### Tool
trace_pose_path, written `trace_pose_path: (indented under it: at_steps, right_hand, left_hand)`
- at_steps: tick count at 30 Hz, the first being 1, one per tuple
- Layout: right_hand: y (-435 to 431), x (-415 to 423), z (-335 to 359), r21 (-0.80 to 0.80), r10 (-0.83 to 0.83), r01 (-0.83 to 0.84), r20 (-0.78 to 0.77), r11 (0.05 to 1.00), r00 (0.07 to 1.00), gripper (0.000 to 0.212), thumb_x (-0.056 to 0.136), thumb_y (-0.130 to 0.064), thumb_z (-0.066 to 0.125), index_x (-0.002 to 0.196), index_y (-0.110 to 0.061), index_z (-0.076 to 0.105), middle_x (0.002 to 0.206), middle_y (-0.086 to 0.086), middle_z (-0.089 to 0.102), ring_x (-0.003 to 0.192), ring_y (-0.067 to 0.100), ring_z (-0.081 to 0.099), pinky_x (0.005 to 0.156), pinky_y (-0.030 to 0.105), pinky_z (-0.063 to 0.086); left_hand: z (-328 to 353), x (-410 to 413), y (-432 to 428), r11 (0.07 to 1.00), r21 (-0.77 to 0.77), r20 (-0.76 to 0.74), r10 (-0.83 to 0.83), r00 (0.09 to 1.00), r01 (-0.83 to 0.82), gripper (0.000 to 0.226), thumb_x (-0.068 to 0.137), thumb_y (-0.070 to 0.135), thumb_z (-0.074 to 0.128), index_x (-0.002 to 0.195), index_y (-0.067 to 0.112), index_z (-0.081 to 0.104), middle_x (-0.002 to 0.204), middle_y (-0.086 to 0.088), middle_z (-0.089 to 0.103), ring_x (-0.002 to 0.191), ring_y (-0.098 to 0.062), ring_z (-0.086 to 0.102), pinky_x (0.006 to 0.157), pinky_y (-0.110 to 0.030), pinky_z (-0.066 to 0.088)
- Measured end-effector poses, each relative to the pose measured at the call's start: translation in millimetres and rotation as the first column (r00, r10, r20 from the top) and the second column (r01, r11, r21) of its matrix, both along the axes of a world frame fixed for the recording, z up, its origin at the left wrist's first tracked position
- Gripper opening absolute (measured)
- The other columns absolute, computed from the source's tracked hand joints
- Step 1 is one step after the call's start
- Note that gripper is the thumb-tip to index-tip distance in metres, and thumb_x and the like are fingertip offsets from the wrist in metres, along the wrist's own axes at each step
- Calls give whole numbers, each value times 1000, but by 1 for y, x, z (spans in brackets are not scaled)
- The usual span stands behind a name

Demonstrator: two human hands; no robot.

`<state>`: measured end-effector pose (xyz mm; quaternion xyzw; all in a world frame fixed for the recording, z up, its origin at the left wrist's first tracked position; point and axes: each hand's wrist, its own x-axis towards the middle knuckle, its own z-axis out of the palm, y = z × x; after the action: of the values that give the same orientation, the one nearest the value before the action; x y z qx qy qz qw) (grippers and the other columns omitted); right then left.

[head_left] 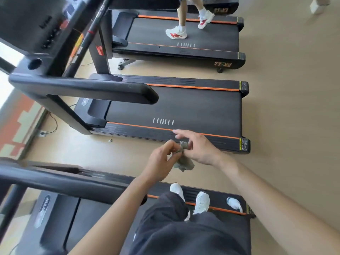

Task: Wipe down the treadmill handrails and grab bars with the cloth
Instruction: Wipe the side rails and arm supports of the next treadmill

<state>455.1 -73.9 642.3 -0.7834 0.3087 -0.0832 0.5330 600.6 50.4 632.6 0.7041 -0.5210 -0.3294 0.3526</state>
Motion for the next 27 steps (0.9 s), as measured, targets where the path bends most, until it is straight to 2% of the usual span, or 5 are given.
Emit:
trace_pose_path:
  at_steps: [3, 7, 14, 22, 27]
  right_hand:
    - [-21, 11, 2, -19, 54, -55, -47, 998, 997, 27, 78, -6, 69, 100, -20, 75, 78, -11, 65, 64, -3, 54, 64, 11, 40]
    - [-42, 23, 2, -63, -42, 39, -43, 997, 998, 9, 81, -10, 70, 79, -19, 73, 72, -11, 68, 69, 0, 59, 65, 12, 42]
    - [-95, 61, 11, -145, 20, -51, -208, 988, 978, 7, 85, -16, 74, 82, -23, 74, 82, -7, 67, 79, 7, 60, 71, 20, 44]
    - [-152, 125, 14, -334, -76, -45, -341, 942, 937, 12, 88, -28, 67, 85, -27, 79, 64, -8, 64, 63, 8, 55, 62, 26, 42]
    - [-186, 181, 16, -199, -190, 142, -252, 970, 949, 10, 90, -18, 67, 84, -18, 75, 64, -2, 72, 54, 12, 69, 60, 27, 58]
  left_hand:
    - [-2, 12, -12, 997, 26, -7, 70, 998, -70, 12, 91, 33, 62, 93, 21, 61, 87, 17, 68, 80, -13, 66, 77, -41, 57]
    - [-7, 29, -20, 988, 59, -4, 145, 989, -145, 8, 86, 34, 61, 93, 31, 62, 83, 17, 69, 75, -12, 67, 72, -37, 57]
    - [-19, 64, -31, 959, 163, -57, 242, 969, -230, 26, 84, 12, 65, 91, 36, 73, 73, 15, 74, 61, -5, 70, 66, -29, 60]
    - [-27, 127, -70, 891, 105, -11, 444, 896, -441, 11, 85, 38, 69, 90, 34, 78, 78, 23, 73, 76, -1, 67, 71, -34, 56]
    - [-29, 162, -114, 732, 101, 37, 674, 737, -674, 22, 81, 52, 60, 90, 39, 76, 83, 20, 73, 86, -7, 69, 75, -35, 57]
